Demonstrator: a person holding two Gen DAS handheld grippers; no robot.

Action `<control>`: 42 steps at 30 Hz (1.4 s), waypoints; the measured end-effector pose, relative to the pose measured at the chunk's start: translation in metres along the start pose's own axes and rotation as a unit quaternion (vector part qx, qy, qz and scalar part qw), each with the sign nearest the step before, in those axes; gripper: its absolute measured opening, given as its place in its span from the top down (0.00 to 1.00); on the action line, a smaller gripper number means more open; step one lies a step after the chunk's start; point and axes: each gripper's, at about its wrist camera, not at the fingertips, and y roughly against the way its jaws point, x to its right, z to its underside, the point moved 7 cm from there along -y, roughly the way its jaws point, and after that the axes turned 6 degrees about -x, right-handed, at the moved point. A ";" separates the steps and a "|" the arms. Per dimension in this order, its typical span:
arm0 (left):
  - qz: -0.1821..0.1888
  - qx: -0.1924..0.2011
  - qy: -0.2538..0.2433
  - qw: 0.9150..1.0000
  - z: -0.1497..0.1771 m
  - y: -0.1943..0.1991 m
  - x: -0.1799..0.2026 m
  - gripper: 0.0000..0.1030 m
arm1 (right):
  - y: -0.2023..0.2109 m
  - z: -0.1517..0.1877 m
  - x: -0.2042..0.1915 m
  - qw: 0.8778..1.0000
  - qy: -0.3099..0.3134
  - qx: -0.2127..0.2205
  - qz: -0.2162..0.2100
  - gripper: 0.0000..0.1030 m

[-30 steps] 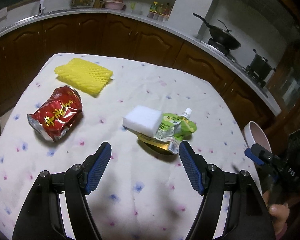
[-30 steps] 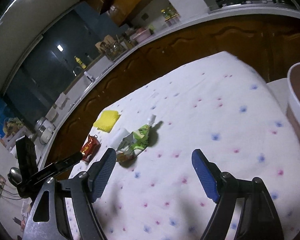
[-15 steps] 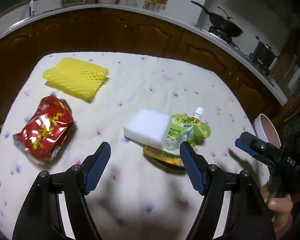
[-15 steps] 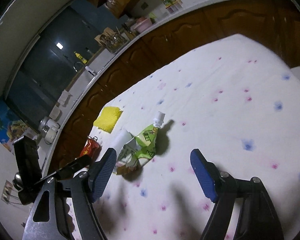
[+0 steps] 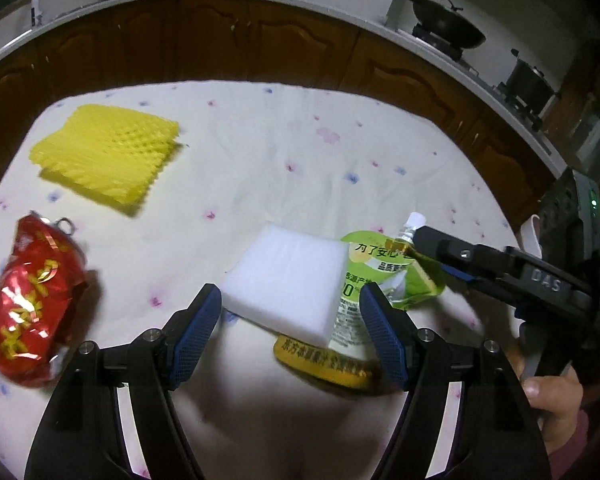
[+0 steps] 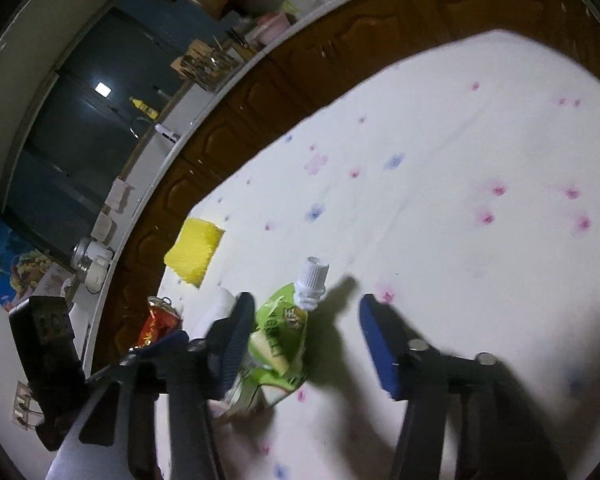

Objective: Collect trash
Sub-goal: 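Grasp the white sponge with the left gripper while the right grasps the green pouch drink, then carry the sponge and pouch over the bin and open both grippers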

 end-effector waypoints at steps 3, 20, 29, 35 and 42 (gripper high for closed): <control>-0.009 0.002 0.001 1.000 -0.001 -0.005 -0.003 0.30 | -0.008 0.000 0.004 1.000 -0.003 -0.009 0.005 0.84; 0.024 0.044 -0.005 0.999 -0.009 0.027 0.016 0.76 | 0.088 0.009 0.024 0.998 -0.014 0.063 0.002 0.86; 0.060 0.052 -0.043 0.996 -0.009 0.041 0.075 0.76 | 0.150 0.016 0.047 0.993 -0.025 0.112 0.023 0.86; 0.083 0.050 -0.075 0.992 -0.003 0.040 0.121 0.76 | 0.187 0.023 0.070 0.989 -0.038 0.137 0.044 0.86; 0.107 0.042 -0.102 0.988 0.004 0.039 0.164 0.76 | 0.226 0.034 0.097 0.983 -0.053 0.163 0.066 0.87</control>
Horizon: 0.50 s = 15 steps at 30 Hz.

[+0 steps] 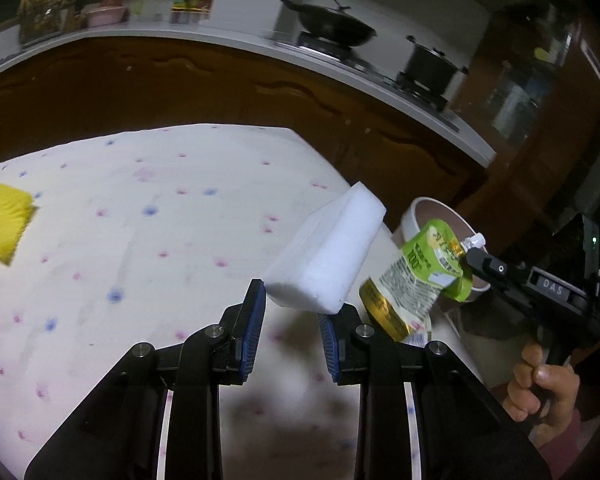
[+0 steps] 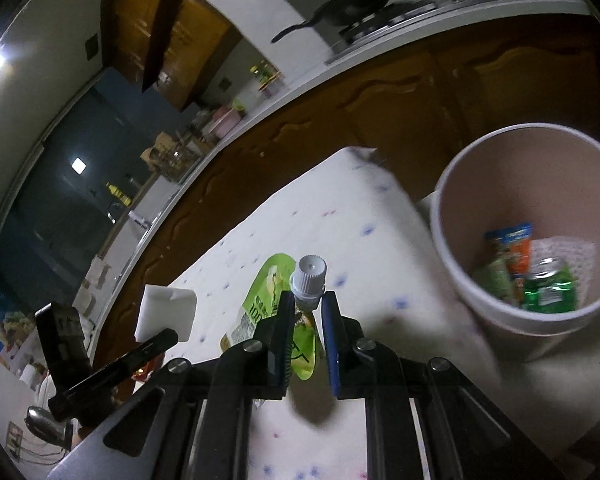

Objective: Collect trash
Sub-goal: 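Carry the sponge and pouch over the bin and open both grippers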

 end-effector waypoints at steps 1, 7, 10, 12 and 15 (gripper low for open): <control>0.004 -0.001 -0.005 1.000 0.001 -0.001 0.007 0.76 | 0.006 0.000 0.004 1.000 -0.002 0.004 0.004 0.87; 0.018 -0.006 -0.031 0.999 -0.001 -0.009 0.043 0.76 | 0.040 -0.004 0.030 0.999 -0.014 0.032 0.015 0.90; 0.023 -0.007 -0.042 0.999 -0.002 -0.013 0.058 0.76 | 0.053 -0.009 0.040 0.999 -0.016 0.043 0.021 0.91; 0.027 -0.009 -0.046 0.999 -0.003 -0.016 0.067 0.76 | 0.058 -0.010 0.044 0.999 -0.015 0.045 0.023 0.99; 0.027 -0.011 -0.051 0.998 -0.004 -0.019 0.076 0.76 | 0.063 -0.009 0.048 0.999 -0.015 0.045 0.022 0.99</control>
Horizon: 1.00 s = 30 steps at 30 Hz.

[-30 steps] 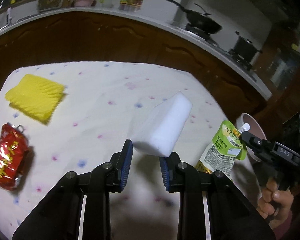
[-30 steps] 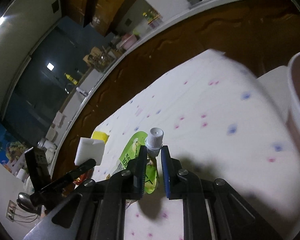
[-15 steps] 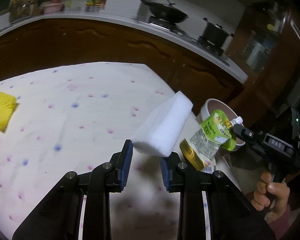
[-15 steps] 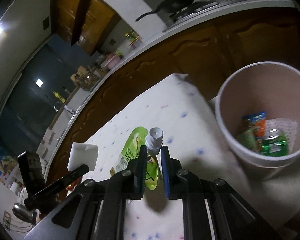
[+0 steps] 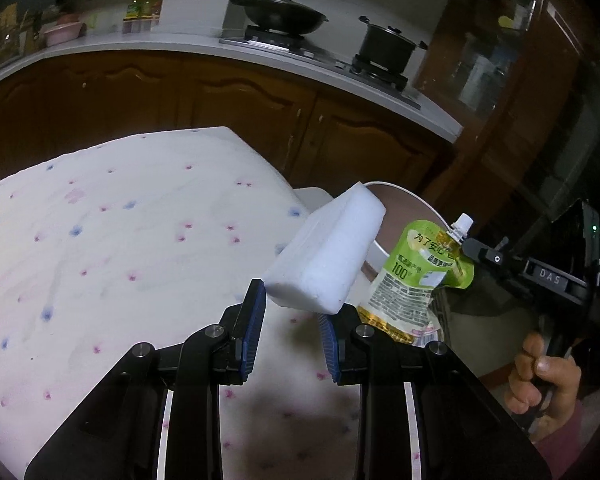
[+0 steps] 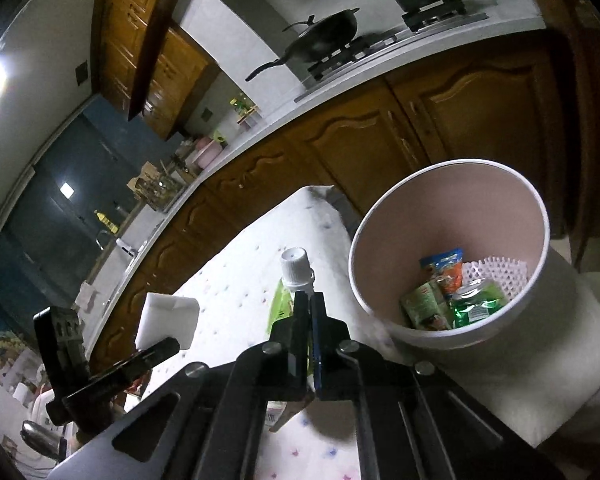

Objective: Collect trash
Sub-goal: 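Carry the sponge and pouch over the bin and open both grippers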

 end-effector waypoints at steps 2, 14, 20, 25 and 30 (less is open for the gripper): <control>-0.001 -0.001 -0.002 1.000 0.000 -0.001 0.003 0.76 | -0.003 0.003 0.002 1.000 -0.001 -0.007 -0.006 0.99; -0.003 -0.002 -0.013 1.000 -0.007 -0.002 0.015 0.76 | -0.005 0.011 0.008 1.000 -0.002 -0.012 -0.016 0.99; 0.014 0.000 -0.034 0.999 -0.021 -0.011 0.043 0.76 | 0.017 -0.008 0.024 1.000 -0.008 0.013 -0.002 0.99; 0.027 0.001 -0.056 0.998 -0.035 -0.021 0.071 0.76 | 0.037 -0.023 0.041 0.999 -0.014 0.033 0.016 0.99; 0.039 -0.001 -0.080 0.996 -0.051 -0.036 0.102 0.76 | 0.053 -0.042 0.061 0.998 -0.024 0.055 0.034 0.99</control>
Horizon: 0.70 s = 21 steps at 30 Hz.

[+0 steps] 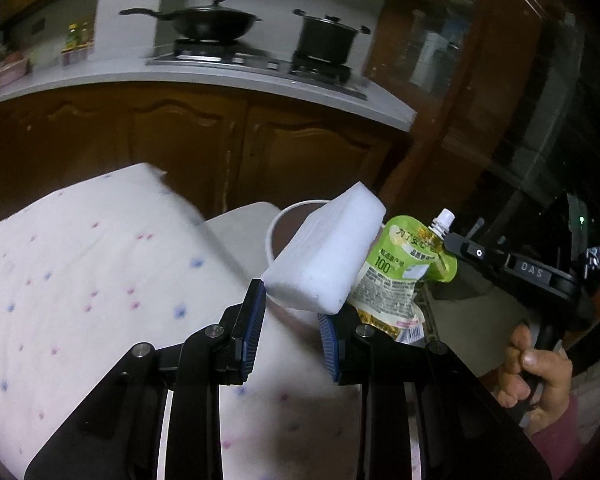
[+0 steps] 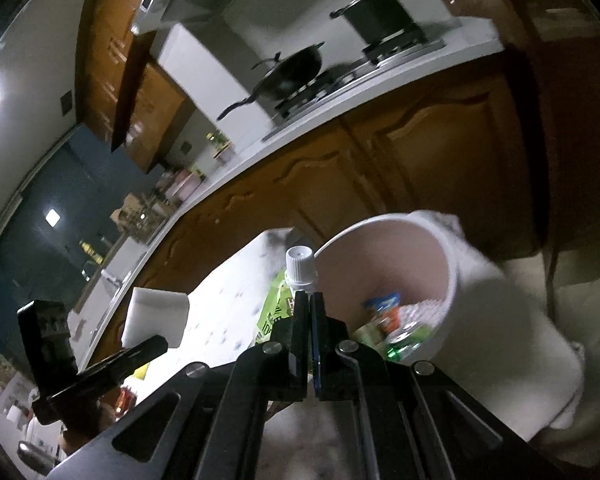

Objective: Collect trash
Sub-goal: 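Carry the sponge and pouch over the bin and open both grippers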

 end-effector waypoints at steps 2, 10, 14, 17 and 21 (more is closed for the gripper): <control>0.004 -0.002 -0.008 1.000 -0.006 -0.009 0.009 0.76 | 0.004 -0.009 0.008 1.000 -0.004 0.009 0.009 0.99; 0.014 -0.024 -0.027 0.999 -0.021 -0.049 0.032 0.76 | 0.003 -0.034 0.035 0.999 -0.003 0.026 0.047 0.99; 0.019 -0.039 -0.026 0.999 -0.023 -0.069 0.037 0.76 | -0.003 -0.038 0.045 0.998 -0.003 0.025 0.060 0.99; 0.020 -0.052 -0.025 0.998 -0.024 -0.085 0.039 0.76 | -0.006 -0.038 0.050 0.998 -0.005 0.022 0.065 0.99; 0.021 -0.064 -0.024 0.997 -0.023 -0.100 0.041 0.74 | -0.013 -0.041 0.054 0.998 -0.006 0.017 0.068 0.99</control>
